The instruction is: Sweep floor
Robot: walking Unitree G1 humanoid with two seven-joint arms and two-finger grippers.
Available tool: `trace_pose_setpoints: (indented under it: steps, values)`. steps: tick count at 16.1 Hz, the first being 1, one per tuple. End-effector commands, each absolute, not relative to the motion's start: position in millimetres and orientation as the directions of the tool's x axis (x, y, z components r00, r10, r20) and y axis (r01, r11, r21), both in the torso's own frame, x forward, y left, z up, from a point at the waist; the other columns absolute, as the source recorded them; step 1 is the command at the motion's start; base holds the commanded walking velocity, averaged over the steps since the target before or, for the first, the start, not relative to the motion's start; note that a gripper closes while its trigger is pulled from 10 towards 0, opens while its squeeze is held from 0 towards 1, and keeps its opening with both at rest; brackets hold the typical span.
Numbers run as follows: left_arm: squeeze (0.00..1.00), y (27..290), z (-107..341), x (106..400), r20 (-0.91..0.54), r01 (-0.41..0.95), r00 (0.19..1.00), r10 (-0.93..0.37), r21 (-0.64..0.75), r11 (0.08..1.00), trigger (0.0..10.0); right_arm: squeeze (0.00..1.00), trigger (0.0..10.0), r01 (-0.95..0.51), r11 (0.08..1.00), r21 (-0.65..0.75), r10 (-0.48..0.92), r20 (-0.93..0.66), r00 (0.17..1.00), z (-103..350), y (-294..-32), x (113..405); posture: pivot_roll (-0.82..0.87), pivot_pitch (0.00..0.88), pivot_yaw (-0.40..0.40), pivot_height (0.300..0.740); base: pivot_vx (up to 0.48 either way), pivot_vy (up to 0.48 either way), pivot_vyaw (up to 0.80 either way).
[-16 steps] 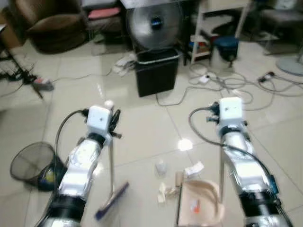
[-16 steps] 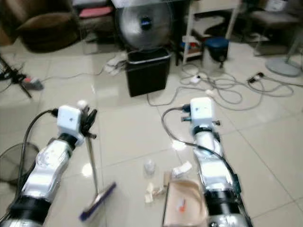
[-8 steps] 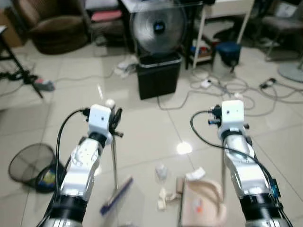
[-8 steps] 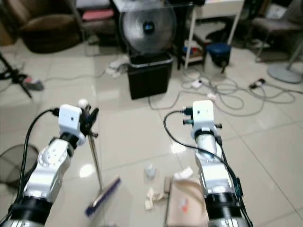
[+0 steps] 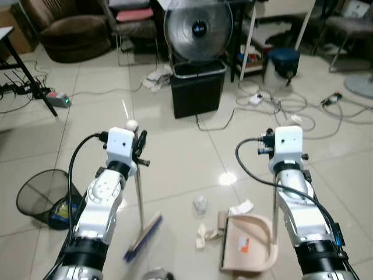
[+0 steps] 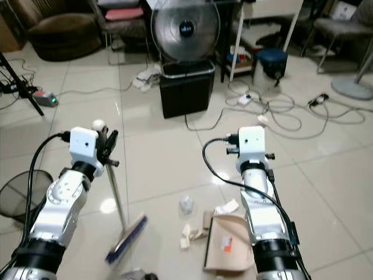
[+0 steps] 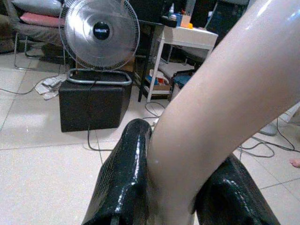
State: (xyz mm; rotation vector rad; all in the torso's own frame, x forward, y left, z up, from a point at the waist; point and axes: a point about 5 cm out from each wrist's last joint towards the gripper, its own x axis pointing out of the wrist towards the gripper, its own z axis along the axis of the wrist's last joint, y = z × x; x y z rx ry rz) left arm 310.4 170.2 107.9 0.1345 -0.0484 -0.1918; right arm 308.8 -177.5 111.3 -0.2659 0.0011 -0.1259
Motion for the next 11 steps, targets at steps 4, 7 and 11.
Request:
trace_pose_setpoints:
  steps: [4, 7, 11]
  values:
    - [0.00, 168, 120, 316, 0.118, 0.153, 0.979, -0.165, 0.110, 0.982, 10.0, 0.00, 10.0, 0.171, 0.933, -0.318, -0.176, 0.012, 0.984, 100, -192, 305, 0.01, 0.224, 0.103, 0.740, 0.000, 0.000, 0.00]
    - [0.00, 165, 127, 318, 0.220, 0.130, 0.965, -0.143, 0.073, 0.989, 10.0, 0.00, 10.0, 0.228, 0.889, -0.398, -0.207, 0.094, 0.974, 107, -206, 307, 0.01, 0.295, 0.113, 0.740, 0.000, 0.000, 0.00]
    - [0.00, 161, 132, 310, 0.283, 0.136, 0.949, -0.143, 0.045, 0.990, 10.0, 0.00, 10.0, 0.246, 0.866, -0.435, -0.179, 0.189, 0.966, 118, -215, 314, 0.07, 0.379, 0.063, 0.740, 0.000, 0.000, 0.00]
